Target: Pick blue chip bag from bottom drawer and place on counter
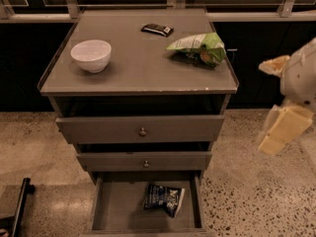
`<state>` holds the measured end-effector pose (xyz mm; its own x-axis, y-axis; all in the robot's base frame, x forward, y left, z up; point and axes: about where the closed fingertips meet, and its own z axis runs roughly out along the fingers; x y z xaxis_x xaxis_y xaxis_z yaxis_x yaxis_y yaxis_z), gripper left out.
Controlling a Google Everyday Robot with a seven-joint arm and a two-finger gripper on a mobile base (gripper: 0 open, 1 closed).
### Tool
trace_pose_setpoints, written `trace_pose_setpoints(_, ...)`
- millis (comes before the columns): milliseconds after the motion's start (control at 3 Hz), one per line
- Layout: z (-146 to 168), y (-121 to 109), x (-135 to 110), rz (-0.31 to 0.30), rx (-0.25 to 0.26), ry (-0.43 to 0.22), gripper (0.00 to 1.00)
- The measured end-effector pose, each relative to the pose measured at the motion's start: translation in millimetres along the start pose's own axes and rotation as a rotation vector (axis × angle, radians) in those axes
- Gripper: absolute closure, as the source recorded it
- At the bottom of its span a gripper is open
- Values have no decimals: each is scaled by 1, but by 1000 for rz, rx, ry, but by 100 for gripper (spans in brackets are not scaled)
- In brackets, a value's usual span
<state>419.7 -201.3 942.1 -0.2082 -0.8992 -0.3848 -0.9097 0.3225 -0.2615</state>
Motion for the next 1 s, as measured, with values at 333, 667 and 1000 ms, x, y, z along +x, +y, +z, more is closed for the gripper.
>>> trace_pose_setpoints(333,51,31,22,127,-31,-122,0)
trace_pose_setpoints(667,117,65,46,279,-58,-181,0)
trace_pose_setpoints(1000,191,74,65,389,-96,-190,0)
